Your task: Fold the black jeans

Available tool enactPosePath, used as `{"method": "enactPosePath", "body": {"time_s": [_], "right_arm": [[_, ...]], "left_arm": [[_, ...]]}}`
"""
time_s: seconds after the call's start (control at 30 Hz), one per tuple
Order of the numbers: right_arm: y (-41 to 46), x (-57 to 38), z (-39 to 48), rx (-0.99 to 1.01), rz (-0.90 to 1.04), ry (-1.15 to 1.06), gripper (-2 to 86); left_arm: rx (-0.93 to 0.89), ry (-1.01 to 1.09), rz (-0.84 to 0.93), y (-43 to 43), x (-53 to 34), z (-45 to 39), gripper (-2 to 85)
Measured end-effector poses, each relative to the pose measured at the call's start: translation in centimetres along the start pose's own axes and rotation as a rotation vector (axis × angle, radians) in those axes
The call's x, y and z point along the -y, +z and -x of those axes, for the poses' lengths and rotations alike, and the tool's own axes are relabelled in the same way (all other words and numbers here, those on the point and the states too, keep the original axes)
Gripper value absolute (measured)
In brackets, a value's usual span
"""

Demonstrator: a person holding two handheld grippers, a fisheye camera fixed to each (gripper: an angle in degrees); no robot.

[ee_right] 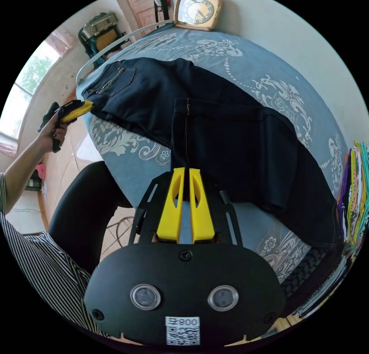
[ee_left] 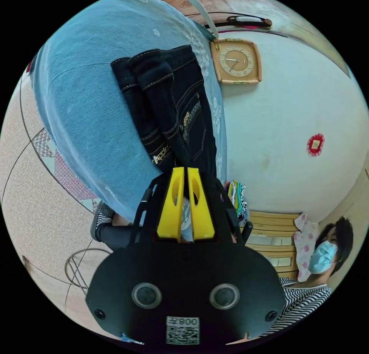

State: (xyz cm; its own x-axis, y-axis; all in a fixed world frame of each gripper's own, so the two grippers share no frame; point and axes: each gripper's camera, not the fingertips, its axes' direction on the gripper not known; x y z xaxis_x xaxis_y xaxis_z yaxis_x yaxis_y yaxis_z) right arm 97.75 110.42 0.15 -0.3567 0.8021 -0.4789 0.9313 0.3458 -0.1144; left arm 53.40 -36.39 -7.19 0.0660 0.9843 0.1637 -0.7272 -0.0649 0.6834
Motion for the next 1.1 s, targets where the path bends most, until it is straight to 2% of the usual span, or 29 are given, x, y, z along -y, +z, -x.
{"method": "enactPosePath", "body": {"time_s": [0.2, 0.33, 0.47, 0.7, 0.77, 0.9, 0.93, 1.03, 1.1], "right_arm": [[0.2, -1.9, -3.9, 0.106, -0.035, 0.084, 1.9], [-0.4, -4.1, -7.5, 0.254, -0.103, 0.175, 1.7], [-3.0, -7.4, -12.6, 0.489, -0.280, 0.316, 1.7], [-9.7, -11.3, -23.9, 0.674, -0.677, 0.509, 1.5], [-13.1, -10.9, -29.1, 0.618, -0.828, 0.600, 1.7], [-15.9, -9.0, -36.0, 0.513, -0.898, 0.761, 2.2], [-16.4, -8.4, -36.9, 0.402, -0.870, 0.813, 2.5], [-15.5, -7.1, -37.3, 0.144, -0.721, 0.873, 3.7], [-13.2, -7.2, -37.7, 0.122, -0.626, 0.910, 4.6]], "left_arm": [[-0.037, -0.005, -0.009, -1.5, 0.5, 0.2, 3.1], [-0.023, -0.004, 0.008, -2.3, 1.2, -0.1, 2.0], [-0.120, 0.056, -0.031, -4.3, 2.0, -1.9, 1.5], [-0.215, 0.223, -0.049, -5.2, 7.3, -8.4, 1.0], [-0.223, 0.291, -0.089, -4.7, 11.3, -12.4, 0.8], [-0.073, 0.348, -0.155, -2.9, 17.1, -17.9, 0.7], [0.001, 0.339, -0.185, -2.3, 18.1, -18.8, 0.7], [-0.020, 0.312, -0.215, -1.4, 18.9, -18.2, 1.1], [0.015, 0.326, -0.165, -0.7, 18.2, -16.8, 1.8]]}}
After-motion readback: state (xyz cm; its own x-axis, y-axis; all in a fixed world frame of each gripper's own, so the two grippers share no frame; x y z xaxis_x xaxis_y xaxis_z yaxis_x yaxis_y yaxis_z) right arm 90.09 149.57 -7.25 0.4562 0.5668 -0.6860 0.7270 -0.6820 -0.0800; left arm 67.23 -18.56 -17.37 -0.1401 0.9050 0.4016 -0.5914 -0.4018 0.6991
